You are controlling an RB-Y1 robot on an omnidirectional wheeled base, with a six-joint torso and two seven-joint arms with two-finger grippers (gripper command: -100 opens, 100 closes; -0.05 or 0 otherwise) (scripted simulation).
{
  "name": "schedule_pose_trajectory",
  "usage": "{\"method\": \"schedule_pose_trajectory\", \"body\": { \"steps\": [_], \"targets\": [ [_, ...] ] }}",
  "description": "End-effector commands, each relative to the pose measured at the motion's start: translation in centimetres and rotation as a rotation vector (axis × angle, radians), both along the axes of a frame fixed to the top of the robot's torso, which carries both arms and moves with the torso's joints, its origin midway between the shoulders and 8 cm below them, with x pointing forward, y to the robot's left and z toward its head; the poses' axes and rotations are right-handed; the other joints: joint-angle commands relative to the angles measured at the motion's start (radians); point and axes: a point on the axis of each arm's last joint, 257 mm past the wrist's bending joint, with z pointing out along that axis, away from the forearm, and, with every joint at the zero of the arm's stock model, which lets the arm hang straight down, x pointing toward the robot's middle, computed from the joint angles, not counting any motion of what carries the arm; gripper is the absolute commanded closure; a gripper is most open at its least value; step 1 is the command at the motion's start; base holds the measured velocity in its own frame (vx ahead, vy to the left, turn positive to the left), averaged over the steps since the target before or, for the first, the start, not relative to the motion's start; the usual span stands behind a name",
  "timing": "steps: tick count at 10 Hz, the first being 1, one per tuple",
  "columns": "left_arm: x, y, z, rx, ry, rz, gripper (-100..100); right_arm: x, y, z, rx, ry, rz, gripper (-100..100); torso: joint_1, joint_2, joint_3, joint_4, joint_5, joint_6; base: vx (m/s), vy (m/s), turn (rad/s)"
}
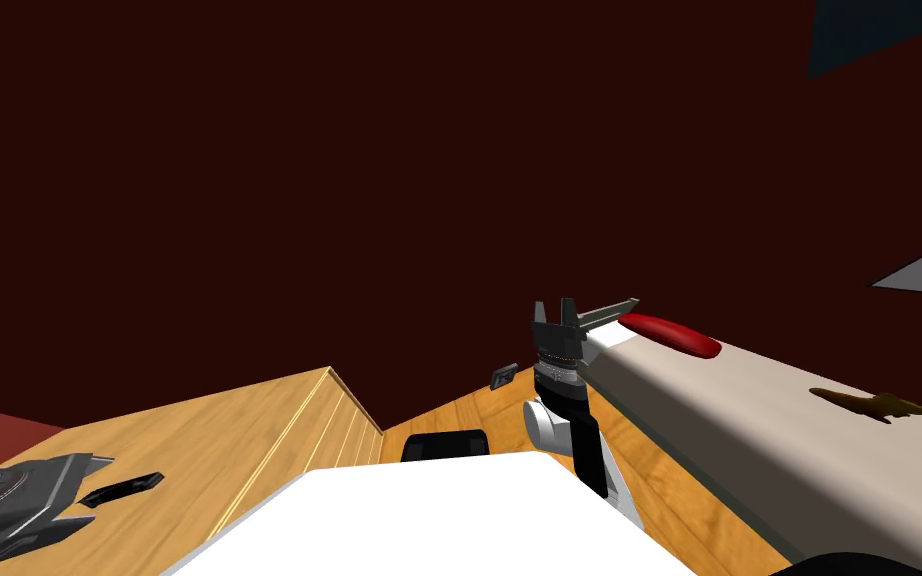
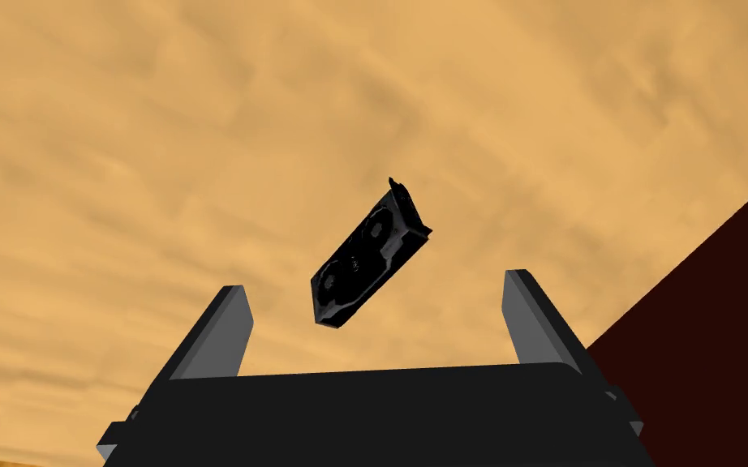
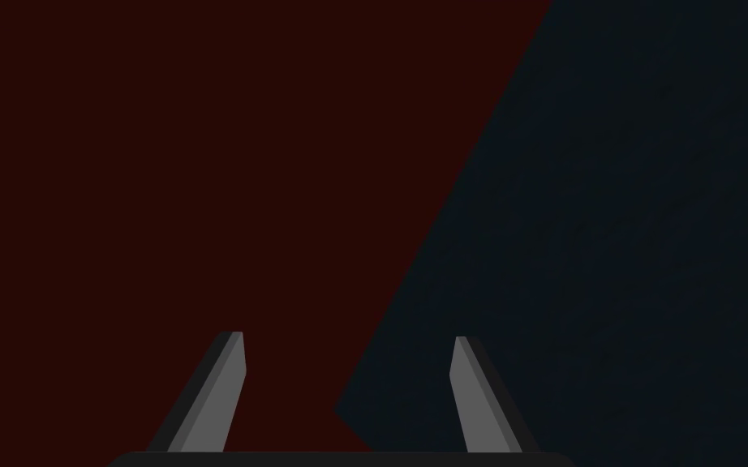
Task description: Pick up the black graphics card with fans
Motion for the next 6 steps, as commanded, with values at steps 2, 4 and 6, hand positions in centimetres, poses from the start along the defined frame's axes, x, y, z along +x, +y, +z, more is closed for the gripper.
{"method": "schedule_pose_trajectory", "body": {
  "steps": [2, 4, 6],
  "targets": [
    [-2.2, -0.8, 0.0, 0.002, 0.104, -0.109, -100, 0.0, 0.0, 0.0, 0.0, 0.0, 0.0, 0, 0.001, 0.001, 0.0, 0.0, 0.0, 0.0, 0.081, 0.08, 0.006],
    [-3.8, -1.3, -0.1, 0.0, 0.172, -0.179, -100, 0.0, 0.0, 0.0, 0.0, 0.0, 0.0, 0, -0.001, 0.001, 0.001, 0.0, 0.0, 0.0, 0.089, 0.044, 0.013],
    [-5.3, -1.7, -0.2, -0.004, 0.229, -0.237, -100, 0.0, 0.0, 0.0, 0.0, 0.0, 0.0, 0, -0.002, 0.001, 0.0, 0.0, 0.0, 0.0, 0.083, 0.049, 0.017]
  ]
}}
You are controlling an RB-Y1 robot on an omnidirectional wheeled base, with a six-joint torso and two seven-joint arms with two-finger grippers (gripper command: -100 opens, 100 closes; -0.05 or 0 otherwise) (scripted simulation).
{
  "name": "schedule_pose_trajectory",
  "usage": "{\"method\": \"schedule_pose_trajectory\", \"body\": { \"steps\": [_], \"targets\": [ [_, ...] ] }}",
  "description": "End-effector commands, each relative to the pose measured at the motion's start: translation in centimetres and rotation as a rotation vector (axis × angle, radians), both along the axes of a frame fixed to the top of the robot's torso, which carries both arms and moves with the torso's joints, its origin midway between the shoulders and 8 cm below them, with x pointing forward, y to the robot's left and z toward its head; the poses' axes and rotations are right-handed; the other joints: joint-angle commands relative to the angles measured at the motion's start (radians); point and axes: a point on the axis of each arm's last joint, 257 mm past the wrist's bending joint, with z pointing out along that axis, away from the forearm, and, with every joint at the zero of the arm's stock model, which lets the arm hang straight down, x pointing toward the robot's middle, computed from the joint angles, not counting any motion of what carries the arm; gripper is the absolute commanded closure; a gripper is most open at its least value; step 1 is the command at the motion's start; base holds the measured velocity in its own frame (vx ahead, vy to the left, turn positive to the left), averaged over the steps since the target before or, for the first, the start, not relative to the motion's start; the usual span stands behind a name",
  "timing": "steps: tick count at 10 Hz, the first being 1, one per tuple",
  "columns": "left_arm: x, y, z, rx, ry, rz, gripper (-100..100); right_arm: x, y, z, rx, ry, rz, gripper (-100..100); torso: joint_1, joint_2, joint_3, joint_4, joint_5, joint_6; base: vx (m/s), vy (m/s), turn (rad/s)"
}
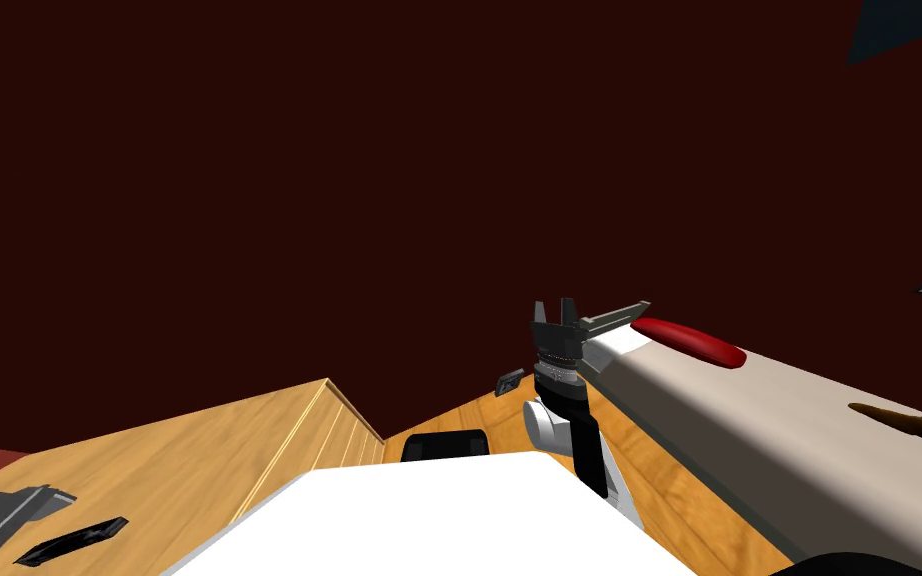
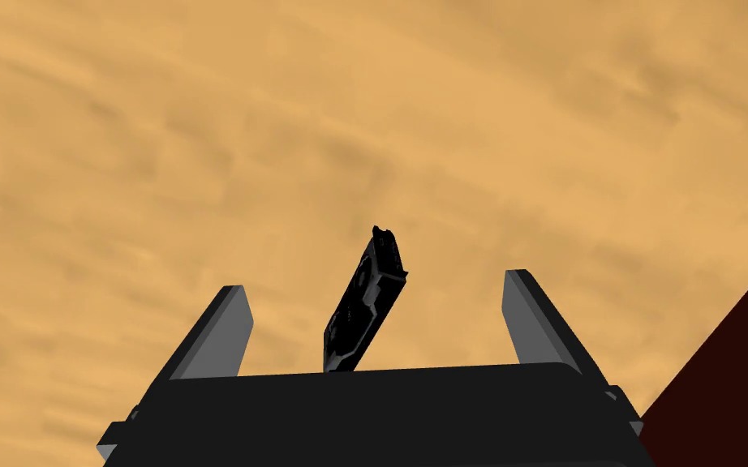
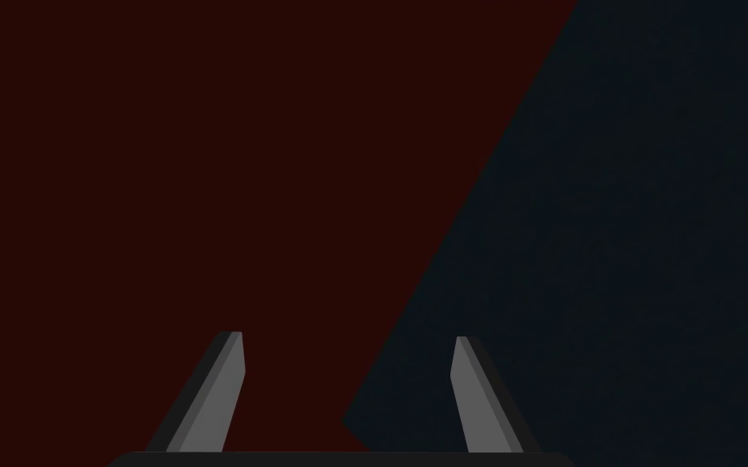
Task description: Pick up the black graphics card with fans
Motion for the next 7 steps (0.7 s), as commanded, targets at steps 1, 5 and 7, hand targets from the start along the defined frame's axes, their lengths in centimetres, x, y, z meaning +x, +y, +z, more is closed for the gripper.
{"method": "schedule_pose_trajectory", "body": {
  "steps": [1, 5, 7],
  "targets": [
    [-1.1, -0.4, -0.2, -0.004, 0.042, -0.042, -100, 0.0, 0.0, 0.0, 0.0, 0.0, 0.0, 0, 0.0, 0.0, 0.0, 0.0, 0.0, 0.0, 0.082, 0.038, 0.011],
    [-2.5, -1.0, -0.5, -0.013, 0.092, -0.092, 0, 0.0, 0.0, 0.0, 0.0, 0.0, 0.0, 0, -0.001, 0.002, 0.001, 0.0, 0.0, 0.0, 0.049, 0.029, 0.015],
    [-3.5, -0.8, -1.6, -0.008, 0.084, -0.082, -100, 0.0, 0.0, 0.0, 0.0, 0.0, 0.0, 0, -0.003, 0.006, 0.003, 0.001, -0.001, 0.0, -0.004, -0.006, -0.058]
  ]
}}
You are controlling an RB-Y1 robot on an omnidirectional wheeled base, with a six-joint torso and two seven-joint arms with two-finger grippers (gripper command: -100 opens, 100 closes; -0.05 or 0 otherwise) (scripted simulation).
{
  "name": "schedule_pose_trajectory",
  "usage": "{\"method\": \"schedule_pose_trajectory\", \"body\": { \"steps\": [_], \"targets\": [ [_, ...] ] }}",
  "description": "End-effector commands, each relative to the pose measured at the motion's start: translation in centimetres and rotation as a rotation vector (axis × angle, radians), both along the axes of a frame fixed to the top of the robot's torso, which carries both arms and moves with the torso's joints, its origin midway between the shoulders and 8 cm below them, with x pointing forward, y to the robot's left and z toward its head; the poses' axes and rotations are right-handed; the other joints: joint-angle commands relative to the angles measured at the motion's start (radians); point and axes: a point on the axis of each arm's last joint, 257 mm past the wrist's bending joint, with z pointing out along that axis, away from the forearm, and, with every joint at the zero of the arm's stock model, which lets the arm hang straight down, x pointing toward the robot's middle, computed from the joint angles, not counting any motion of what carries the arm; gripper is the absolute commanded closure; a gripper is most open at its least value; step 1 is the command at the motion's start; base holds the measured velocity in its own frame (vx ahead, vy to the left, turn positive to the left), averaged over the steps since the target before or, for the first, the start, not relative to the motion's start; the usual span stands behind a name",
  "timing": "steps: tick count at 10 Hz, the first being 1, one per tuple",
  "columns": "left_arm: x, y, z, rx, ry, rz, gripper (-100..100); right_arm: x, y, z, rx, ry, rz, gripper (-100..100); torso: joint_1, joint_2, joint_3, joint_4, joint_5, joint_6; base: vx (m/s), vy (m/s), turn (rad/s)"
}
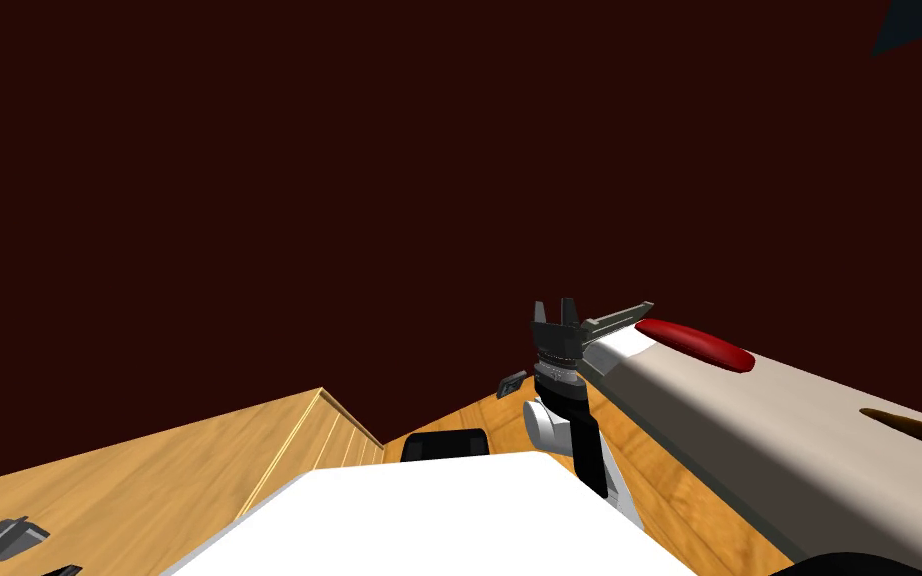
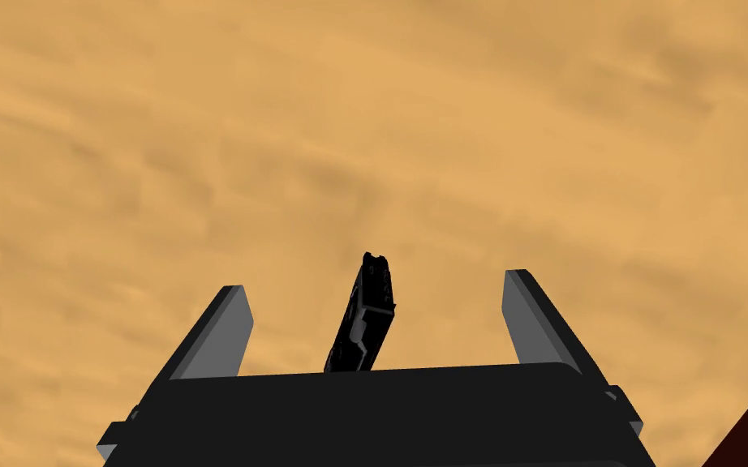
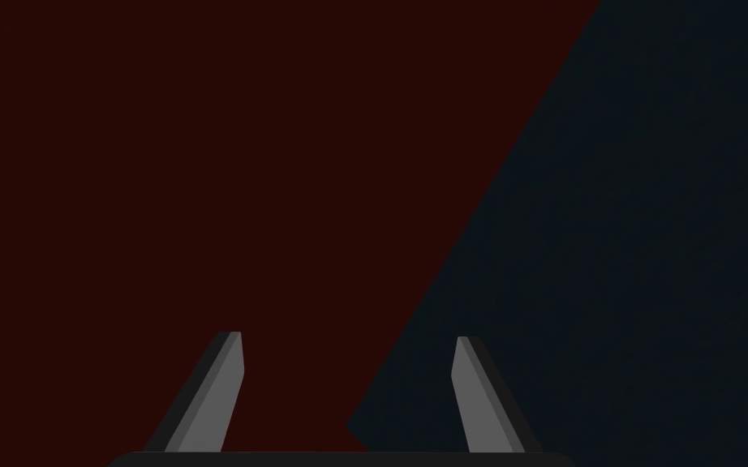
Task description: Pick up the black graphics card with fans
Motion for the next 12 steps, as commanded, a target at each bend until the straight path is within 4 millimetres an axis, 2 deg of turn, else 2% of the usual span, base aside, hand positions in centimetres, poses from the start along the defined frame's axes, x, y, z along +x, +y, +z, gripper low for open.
{"method": "schedule_pose_trajectory", "body": {
  "steps": [1, 2, 3, 7, 8, 9, 10, 11, 12],
  "targets": [
    [-1.0, 0.3, -0.9, 0.004, -0.005, 0.007, -100, 0.0, 0.0, 0.0, 0.0, 0.0, 0.0, 0, 0.0, 0.0, 0.0, 0.0, 0.0, 0.0, -0.009, -0.011, -0.051],
    [-0.7, 0.2, -0.7, 0.001, -0.002, 0.006, -100, 0.0, 0.0, 0.0, 0.0, 0.0, 0.0, 0, 0.0, 0.001, 0.0, 0.0, 0.0, 0.0, 0.0, 0.0, 0.0],
    [-0.8, 0.2, -0.8, 0.002, -0.003, 0.005, 100, 0.0, 0.0, 0.0, 0.0, 0.0, 0.0, 0, 0.0, 0.0, 0.0, 0.0, 0.0, 0.0, 0.0, 0.0, 0.0],
    [-0.8, 0.2, -0.7, 0.003, -0.002, 0.004, 100, 0.0, 0.0, 0.0, 0.0, 0.0, 0.0, 0, 0.0, 0.0, 0.0, 0.0, 0.0, 0.0, 0.0, 0.0, 0.0],
    [-0.8, 0.2, -0.7, 0.003, -0.002, 0.004, 0, 0.0, 0.0, 0.0, 0.0, 0.0, 0.0, 0, 0.0, 0.0, 0.0, 0.0, 0.0, 0.0, 0.0, 0.0, 0.0],
    [0.1, 0.1, 0.3, -0.001, 0.002, -0.002, 100, 0.0, 0.0, 0.0, 0.0, 0.0, 0.0, 0, 0.0, 0.0, 0.0, 0.0, 0.0, 0.0, 0.004, 0.005, 0.074],
    [0.6, 0.0, 0.8, -0.003, 0.006, -0.006, 100, 0.0, 0.0, 0.0, 0.0, 0.0, 0.0, 0, 0.0, 0.0, 0.0, 0.0, 0.0, -0.001, 0.008, 0.009, 0.066],
    [0.2, 0.2, 0.4, 0.0, 0.001, -0.004, 100, 0.0, 0.0, 0.0, 0.0, 0.0, 0.0, 0, 0.0, -0.001, 0.0, 0.0, 0.0, -0.001, 0.0, 0.0, 0.0],
    [0.2, 0.2, 0.5, 0.0, 0.003, -0.004, 0, 0.0, 0.0, 0.0, 0.0, 0.0, 0.0, 0, 0.0, 0.0, 0.0, 0.0, 0.001, -0.001, 0.0, 0.0, 0.0]
  ]
}}
